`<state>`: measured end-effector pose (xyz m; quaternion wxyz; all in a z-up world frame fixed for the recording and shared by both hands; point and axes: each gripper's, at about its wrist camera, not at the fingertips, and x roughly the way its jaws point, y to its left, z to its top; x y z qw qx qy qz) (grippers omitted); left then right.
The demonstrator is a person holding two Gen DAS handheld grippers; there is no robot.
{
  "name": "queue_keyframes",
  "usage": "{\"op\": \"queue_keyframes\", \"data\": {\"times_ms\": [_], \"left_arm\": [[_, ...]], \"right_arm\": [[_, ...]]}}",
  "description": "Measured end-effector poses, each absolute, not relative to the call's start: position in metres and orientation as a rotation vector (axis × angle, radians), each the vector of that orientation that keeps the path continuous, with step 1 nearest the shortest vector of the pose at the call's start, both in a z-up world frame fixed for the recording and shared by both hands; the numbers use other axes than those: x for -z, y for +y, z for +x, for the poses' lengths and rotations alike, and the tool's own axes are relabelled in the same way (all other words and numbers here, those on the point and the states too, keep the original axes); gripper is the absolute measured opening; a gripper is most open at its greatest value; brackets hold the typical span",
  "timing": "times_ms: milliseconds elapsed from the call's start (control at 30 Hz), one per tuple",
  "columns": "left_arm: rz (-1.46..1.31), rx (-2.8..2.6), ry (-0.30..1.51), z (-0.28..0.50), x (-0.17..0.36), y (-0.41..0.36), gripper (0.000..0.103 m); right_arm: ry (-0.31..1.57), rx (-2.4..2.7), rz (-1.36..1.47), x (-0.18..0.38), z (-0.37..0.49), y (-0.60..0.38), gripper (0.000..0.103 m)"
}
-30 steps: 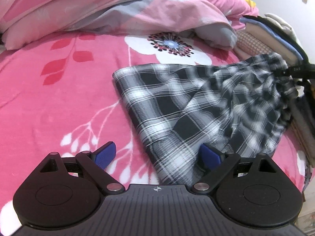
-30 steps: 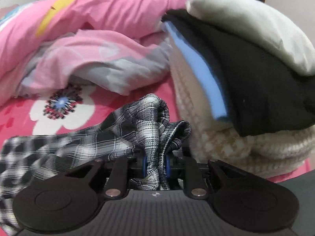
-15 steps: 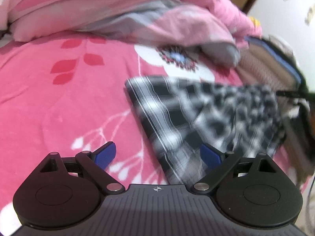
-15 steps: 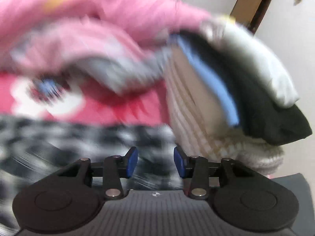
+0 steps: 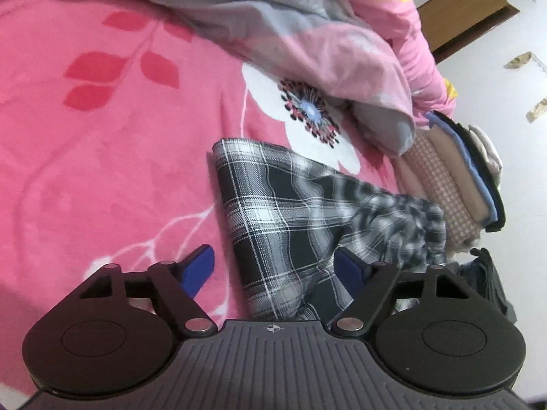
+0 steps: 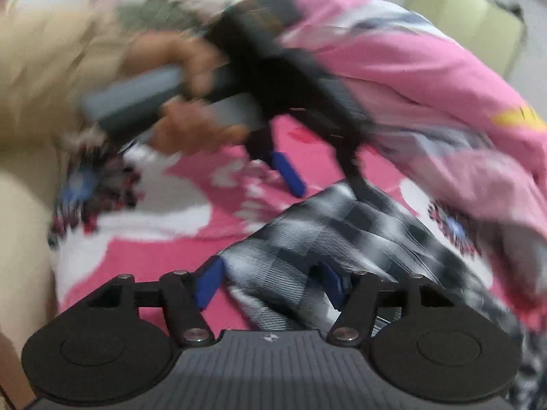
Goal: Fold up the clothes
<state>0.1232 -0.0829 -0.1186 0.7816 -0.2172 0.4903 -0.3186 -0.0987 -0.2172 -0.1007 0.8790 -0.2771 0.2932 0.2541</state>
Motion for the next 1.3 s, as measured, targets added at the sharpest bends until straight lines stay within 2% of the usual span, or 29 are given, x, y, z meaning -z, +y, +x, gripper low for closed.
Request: {"op": "queue_keyframes", "data": {"times_ms": [100, 200, 300, 333, 367, 400, 433, 467, 500, 600, 933, 1300], "left_arm": [[-0.468, 0.707, 1.060, 0.127, 0.123, -0.088, 0.062], [-0.475, 0.715, 1.063, 0.130, 0.127, -0.090, 0.054], [-0.489, 0.722, 1.069, 0.132, 0.130, -0.091, 0.041], [-0.496, 0.723, 1.073, 0.133, 0.132, -0.091, 0.034], [-0.506, 0.724, 1.079, 0.134, 0.133, -0.091, 0.025], [-0.516, 0.724, 1.085, 0.135, 0.134, -0.090, 0.019], [-0.527, 0.725, 1.092, 0.136, 0.136, -0.090, 0.009], [-0.537, 0.724, 1.095, 0.137, 0.136, -0.090, 0.006], [-0.546, 0.725, 1.091, 0.136, 0.135, -0.090, 0.004], [-0.578, 0.736, 1.067, 0.135, 0.129, -0.086, 0.002], [-0.666, 0.770, 1.021, 0.143, 0.102, -0.029, 0.001], [-0.595, 0.572, 0.931, 0.139, 0.066, 0.135, 0.002]], "right_arm": [[0.590, -0.495, -0.661, 0.111, -0.101, -0.210, 0.071], [0.568, -0.455, -0.719, 0.113, -0.101, -0.209, 0.071], [0.543, -0.405, -0.787, 0.118, -0.097, -0.211, 0.071], [0.545, -0.394, -0.793, 0.120, -0.094, -0.211, 0.071], [0.551, -0.386, -0.792, 0.122, -0.091, -0.209, 0.068], [0.557, -0.380, -0.789, 0.124, -0.089, -0.208, 0.056], [0.566, -0.373, -0.788, 0.125, -0.087, -0.208, 0.049], [0.572, -0.356, -0.796, 0.127, -0.086, -0.206, 0.034], [0.573, -0.334, -0.810, 0.129, -0.087, -0.204, 0.018], [0.560, -0.288, -0.804, 0.124, -0.086, -0.200, 0.015], [0.501, -0.319, -0.688, 0.084, -0.082, -0.164, 0.013], [0.375, -0.643, -0.556, 0.064, -0.062, -0.039, 0.013]]}}
